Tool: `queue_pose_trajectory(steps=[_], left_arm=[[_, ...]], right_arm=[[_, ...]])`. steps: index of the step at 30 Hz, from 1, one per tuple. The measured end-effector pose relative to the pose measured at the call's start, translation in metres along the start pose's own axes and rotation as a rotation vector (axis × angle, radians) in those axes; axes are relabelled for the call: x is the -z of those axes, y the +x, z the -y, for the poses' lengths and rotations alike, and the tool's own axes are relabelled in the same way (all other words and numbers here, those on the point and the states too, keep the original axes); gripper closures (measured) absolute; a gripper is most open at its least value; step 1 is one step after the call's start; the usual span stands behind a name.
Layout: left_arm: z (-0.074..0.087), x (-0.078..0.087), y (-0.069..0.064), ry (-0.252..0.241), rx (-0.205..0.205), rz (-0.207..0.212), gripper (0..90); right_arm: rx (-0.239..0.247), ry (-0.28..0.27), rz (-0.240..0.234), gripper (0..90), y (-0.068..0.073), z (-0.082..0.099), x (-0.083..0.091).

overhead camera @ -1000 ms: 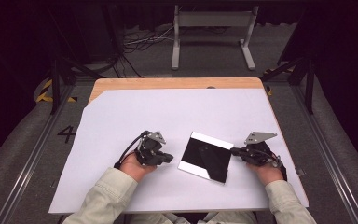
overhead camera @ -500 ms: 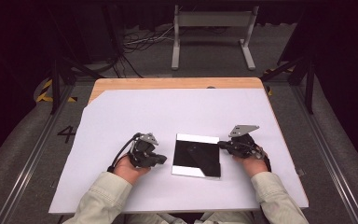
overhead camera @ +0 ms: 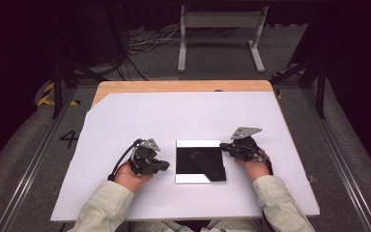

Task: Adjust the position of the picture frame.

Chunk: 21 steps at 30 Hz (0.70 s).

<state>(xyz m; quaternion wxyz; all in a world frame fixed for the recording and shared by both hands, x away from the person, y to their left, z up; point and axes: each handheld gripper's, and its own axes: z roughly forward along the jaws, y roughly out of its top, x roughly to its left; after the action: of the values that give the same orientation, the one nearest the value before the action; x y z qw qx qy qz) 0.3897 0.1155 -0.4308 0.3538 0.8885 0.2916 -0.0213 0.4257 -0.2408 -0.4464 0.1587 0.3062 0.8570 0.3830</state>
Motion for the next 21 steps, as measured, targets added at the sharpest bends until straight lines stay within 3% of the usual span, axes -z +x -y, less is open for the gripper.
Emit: queue_pose_trajectory(steps=[4,7,15,21], left_arm=[[0.0,0.001,0.0,-0.014,-0.015,-0.013,84.0],[0.001,0.004,0.0,-0.017,-0.058,-0.058,82.3],[0.011,0.02,-0.001,-0.074,-0.17,-0.112,77.0],[0.015,0.029,0.0,-0.124,-0.183,-0.062,73.2]], right_arm=[[0.015,-0.009,0.002,90.0,0.002,-0.001,0.004],[0.04,-0.014,-0.005,89.0,0.004,-0.002,0.012],[0.064,-0.019,-0.014,87.5,0.006,-0.002,0.036],[0.087,-0.036,-0.02,87.6,0.009,-0.005,0.059]])
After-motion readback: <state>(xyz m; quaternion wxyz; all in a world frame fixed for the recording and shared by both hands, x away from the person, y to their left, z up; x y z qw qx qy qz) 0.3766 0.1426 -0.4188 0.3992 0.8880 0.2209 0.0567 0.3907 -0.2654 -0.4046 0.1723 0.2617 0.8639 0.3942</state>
